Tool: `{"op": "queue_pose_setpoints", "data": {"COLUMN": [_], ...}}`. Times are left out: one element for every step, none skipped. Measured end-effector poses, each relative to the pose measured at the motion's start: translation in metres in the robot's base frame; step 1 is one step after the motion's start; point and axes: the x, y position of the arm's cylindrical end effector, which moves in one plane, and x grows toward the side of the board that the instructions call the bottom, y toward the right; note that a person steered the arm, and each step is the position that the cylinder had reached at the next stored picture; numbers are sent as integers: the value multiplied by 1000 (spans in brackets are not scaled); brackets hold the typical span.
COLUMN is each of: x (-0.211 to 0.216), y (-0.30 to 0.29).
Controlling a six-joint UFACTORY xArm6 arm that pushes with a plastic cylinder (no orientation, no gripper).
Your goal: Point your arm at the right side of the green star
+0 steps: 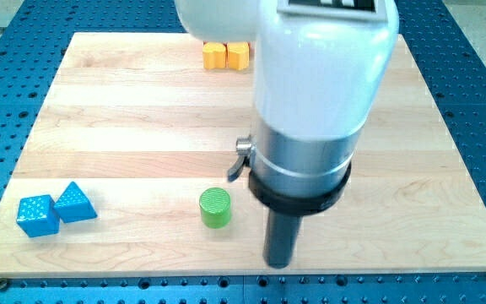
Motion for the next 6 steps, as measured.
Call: {"op": "queue_pose_setpoints", "data": {"x": [-29, -75, -17, -13, -18, -50], "y": [-29, -14, -15, -15, -25, -9]}}
